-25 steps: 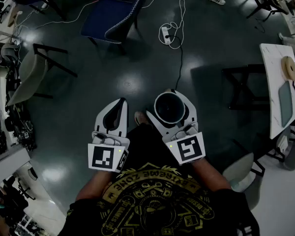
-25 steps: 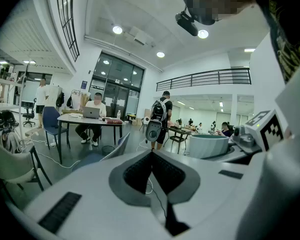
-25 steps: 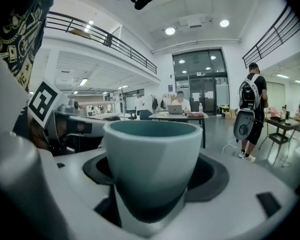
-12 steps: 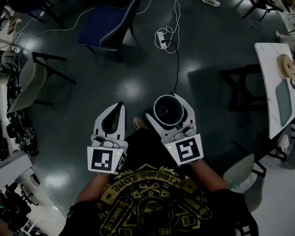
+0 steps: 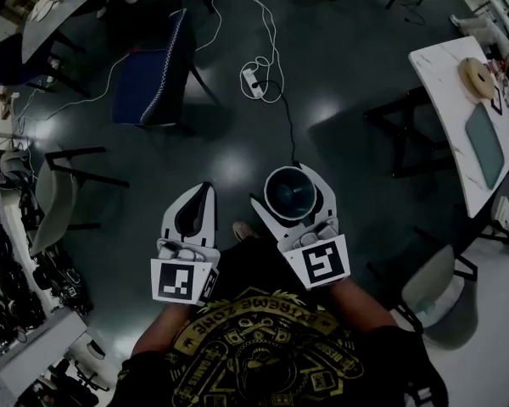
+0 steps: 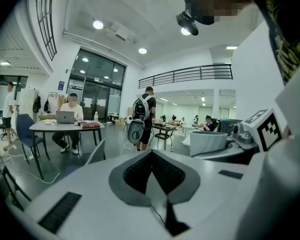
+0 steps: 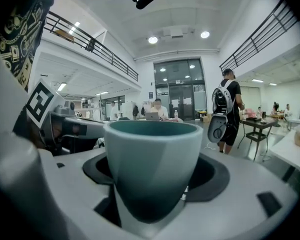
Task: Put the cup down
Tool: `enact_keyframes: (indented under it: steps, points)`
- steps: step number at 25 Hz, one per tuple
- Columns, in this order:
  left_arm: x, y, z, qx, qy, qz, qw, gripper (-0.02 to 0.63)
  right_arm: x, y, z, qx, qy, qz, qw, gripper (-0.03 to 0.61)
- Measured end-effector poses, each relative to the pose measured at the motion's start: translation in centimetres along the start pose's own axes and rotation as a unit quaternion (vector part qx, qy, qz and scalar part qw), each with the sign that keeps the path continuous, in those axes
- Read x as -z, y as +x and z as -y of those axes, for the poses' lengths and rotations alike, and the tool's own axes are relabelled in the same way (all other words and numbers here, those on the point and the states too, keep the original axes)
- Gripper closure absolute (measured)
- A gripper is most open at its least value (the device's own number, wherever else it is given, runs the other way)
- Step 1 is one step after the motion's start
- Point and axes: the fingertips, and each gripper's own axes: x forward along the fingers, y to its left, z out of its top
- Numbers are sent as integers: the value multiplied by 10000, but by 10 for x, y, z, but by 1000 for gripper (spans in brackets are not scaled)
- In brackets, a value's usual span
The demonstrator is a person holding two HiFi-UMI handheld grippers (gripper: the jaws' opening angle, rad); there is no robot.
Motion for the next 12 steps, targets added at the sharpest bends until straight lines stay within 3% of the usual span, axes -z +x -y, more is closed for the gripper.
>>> enact_keyframes:
  steps: [8,12]
  points:
    - [-19,89,46,729,400,-323,9960,604,-8,-14,95,808,271,163,9962,198]
    - [-33,126,68,1076,625,-180,9921,604,-8,-25,139,1127,269,215,9930,198]
